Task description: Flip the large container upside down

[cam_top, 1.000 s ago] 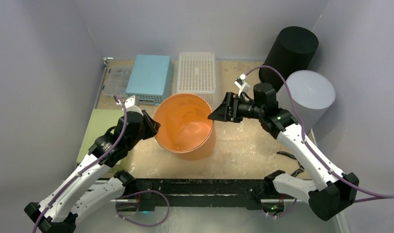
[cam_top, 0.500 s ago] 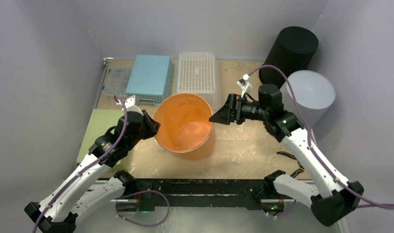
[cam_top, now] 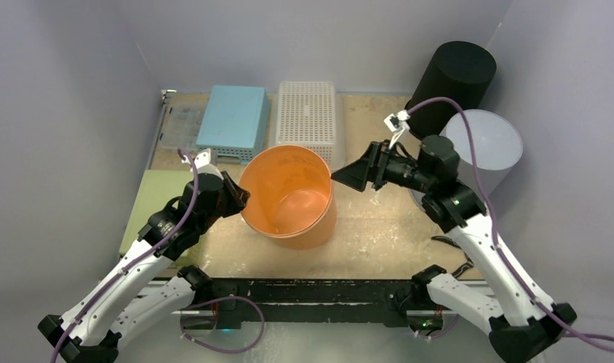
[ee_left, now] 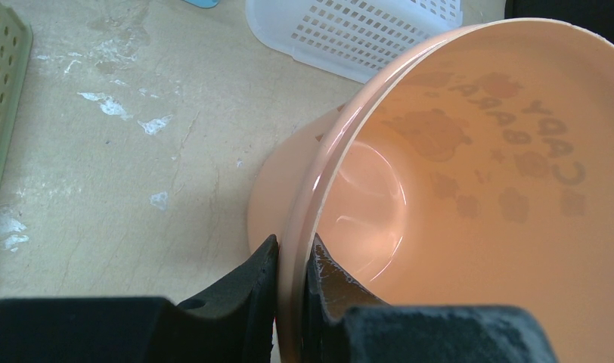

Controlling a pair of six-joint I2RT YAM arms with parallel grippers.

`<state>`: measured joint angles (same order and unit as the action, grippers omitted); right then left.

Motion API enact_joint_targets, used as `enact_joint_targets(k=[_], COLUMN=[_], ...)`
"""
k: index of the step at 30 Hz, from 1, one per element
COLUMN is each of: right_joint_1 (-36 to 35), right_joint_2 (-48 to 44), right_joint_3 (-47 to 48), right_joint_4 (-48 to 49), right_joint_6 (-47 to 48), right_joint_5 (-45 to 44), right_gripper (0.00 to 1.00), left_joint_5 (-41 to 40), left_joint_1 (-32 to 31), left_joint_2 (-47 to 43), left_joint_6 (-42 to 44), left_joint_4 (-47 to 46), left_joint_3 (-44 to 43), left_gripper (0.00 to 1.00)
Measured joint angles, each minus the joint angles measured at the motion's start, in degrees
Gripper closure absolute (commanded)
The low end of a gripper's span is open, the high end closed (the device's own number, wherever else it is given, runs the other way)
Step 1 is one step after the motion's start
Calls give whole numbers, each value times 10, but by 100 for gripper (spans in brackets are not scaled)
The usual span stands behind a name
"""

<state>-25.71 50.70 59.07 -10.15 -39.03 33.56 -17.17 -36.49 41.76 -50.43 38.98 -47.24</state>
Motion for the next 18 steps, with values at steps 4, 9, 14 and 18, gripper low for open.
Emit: enact_joint_targets(k=[4,9,14,18], right_joint_1=[0,0,0,-1], right_joint_2=[33,25,31,41], right_joint_3=[-40,-54,-50,-50], right_joint_4=[-1,-16,-16,-15], right_joint_6=[-6,-7,-4,-4], right_joint_5=[20,25,40,50], right_gripper=[14,24,27,30], left_joint_5=[0,0,1,2], left_joint_1=[0,0,0,0], left_joint_2=[0,0,0,0], left_joint_6=[0,0,0,0], left_joint_4=[0,0,-1,-1], left_joint_3=[0,0,0,0], left_gripper=[85,85,85,85])
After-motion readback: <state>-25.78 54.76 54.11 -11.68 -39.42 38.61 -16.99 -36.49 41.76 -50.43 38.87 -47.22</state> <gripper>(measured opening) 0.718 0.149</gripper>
